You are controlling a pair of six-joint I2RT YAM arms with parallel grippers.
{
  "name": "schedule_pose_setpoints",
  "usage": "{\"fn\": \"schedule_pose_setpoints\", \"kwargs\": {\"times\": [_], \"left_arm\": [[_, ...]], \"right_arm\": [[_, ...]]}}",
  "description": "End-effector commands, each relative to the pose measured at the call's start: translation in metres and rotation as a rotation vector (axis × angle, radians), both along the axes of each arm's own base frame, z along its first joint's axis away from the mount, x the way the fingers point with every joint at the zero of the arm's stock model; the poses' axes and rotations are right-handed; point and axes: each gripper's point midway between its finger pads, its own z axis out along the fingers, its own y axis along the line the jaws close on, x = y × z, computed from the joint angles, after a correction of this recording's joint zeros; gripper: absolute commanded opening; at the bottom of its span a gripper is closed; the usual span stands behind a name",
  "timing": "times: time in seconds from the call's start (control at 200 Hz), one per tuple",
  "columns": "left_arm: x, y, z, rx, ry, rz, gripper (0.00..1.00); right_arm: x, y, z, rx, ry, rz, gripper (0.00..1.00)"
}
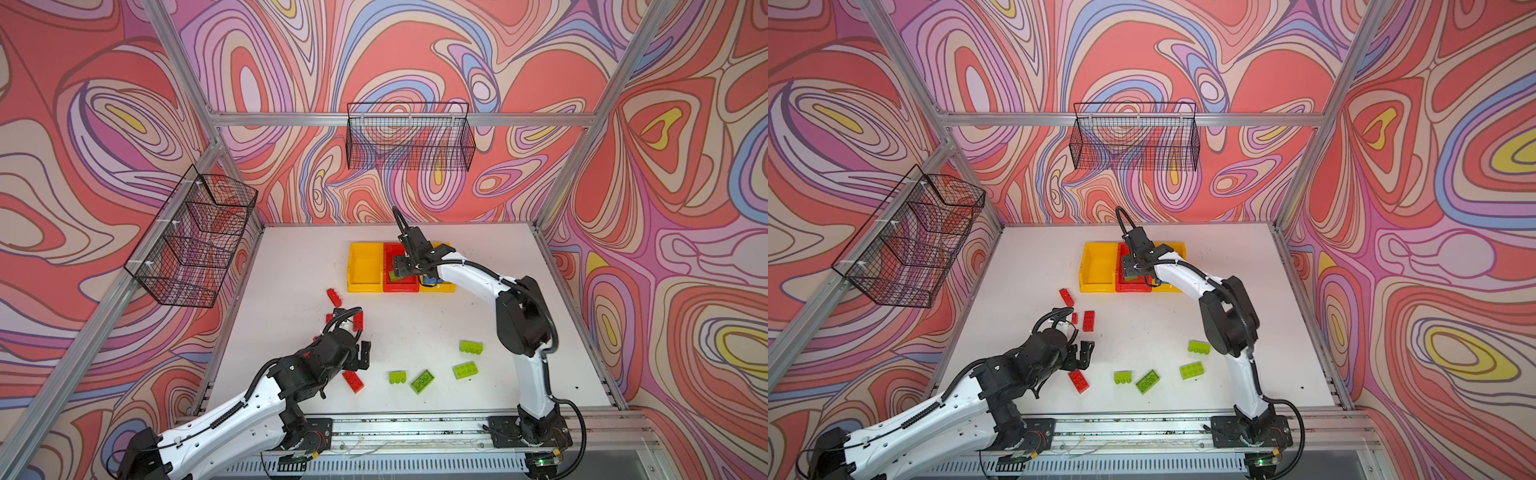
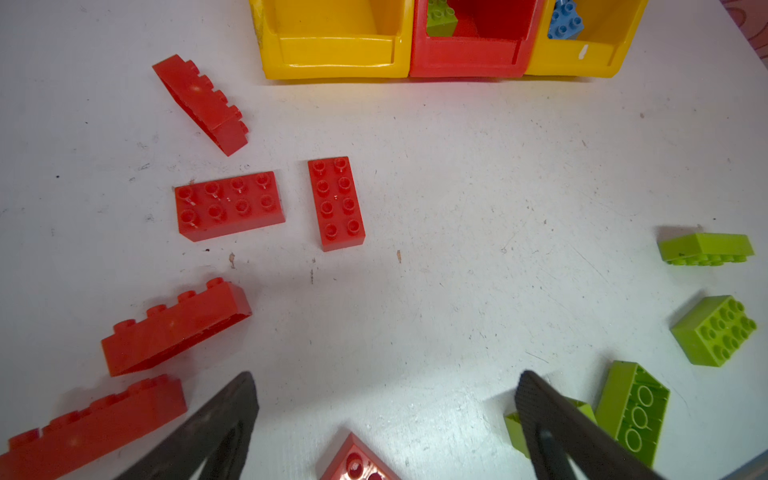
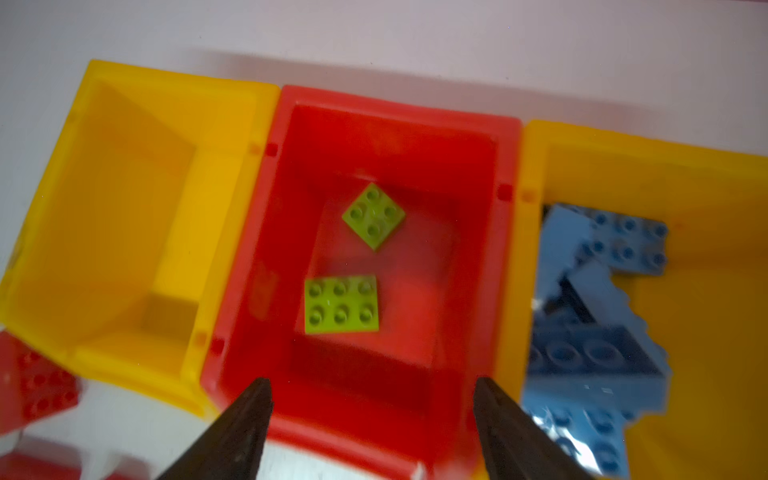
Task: Sort the legos into containers by color
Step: 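Return the right gripper to a lime-green 2x3 brick and grasp it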
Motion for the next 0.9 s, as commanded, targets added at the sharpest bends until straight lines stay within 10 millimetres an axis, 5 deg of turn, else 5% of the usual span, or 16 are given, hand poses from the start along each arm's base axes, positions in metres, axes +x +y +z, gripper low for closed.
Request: {"fn": "schedule_pose_setpoints", "kwargs": {"times": [0.0,0.245,0.471,0.816,0.836,0.896], "left_arm": [[0.014,-0.033,0.031,-0.113,-0.046,-0.051,1.0],[0.021,-0.065,0.02,-0.15,0.016,-0.117,1.0],[0.022,-0.079,0.017,-0.193,0.037,-0.138,1.0],[0.016,-0.073,0.013,-0.239,0.04,-0.119,1.0],[0.01,-0.067,-0.001,-0.214,0.061,-0.115,1.0],[0.009,-0.062,-0.003,-0.211,0.055,-0.107,1.0]], "right_arm": [[-0.028,-0.027,0.027,0.018,-0.059,-0.039,0.83],[-0.131,-0.115,-0.012,-0.048,0.038,-0.192,0.98],[-0.196,-0.163,-0.026,-0.037,0.099,-0.296,0.98],[-0.241,-0.17,-0.069,-0.03,0.239,-0.312,0.98],[-0.242,-0.169,-0.07,-0.029,0.242,-0.315,0.98],[-0.243,-0.169,-0.075,-0.026,0.248,-0.32,0.98]]}}
